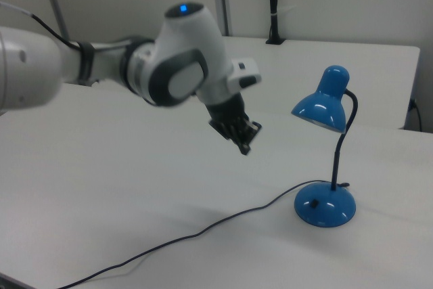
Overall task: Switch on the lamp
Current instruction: 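Move the gripper over the switch on the blue lamp base, then lower the gripper and press down on the lamp base switch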
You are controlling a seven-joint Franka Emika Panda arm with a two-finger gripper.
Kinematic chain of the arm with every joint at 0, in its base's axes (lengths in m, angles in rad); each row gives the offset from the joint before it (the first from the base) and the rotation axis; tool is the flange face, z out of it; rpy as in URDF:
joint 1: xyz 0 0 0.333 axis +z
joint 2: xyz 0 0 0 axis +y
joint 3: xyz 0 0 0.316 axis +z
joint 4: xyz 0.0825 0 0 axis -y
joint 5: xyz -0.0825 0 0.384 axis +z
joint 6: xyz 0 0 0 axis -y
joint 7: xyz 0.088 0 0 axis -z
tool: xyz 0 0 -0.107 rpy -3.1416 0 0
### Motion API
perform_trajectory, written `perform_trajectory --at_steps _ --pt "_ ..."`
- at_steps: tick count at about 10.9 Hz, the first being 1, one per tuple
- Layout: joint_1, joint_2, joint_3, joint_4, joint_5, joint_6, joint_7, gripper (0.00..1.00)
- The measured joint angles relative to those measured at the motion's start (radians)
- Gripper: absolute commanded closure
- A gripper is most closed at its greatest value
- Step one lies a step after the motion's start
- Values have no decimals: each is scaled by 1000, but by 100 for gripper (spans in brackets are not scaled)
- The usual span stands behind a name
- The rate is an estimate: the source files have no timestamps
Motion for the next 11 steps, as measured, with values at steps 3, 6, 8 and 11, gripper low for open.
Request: perform_trajectory --at_steps 3,6,8,11 --pt "-27 46 -23 -86 0 248 -33 100" --pt "-72 124 -28 -109 0 447 -41 100" --pt "-91 183 -29 -109 3 552 -41 100" --pt "-99 233 -28 -101 12 615 -41 100"
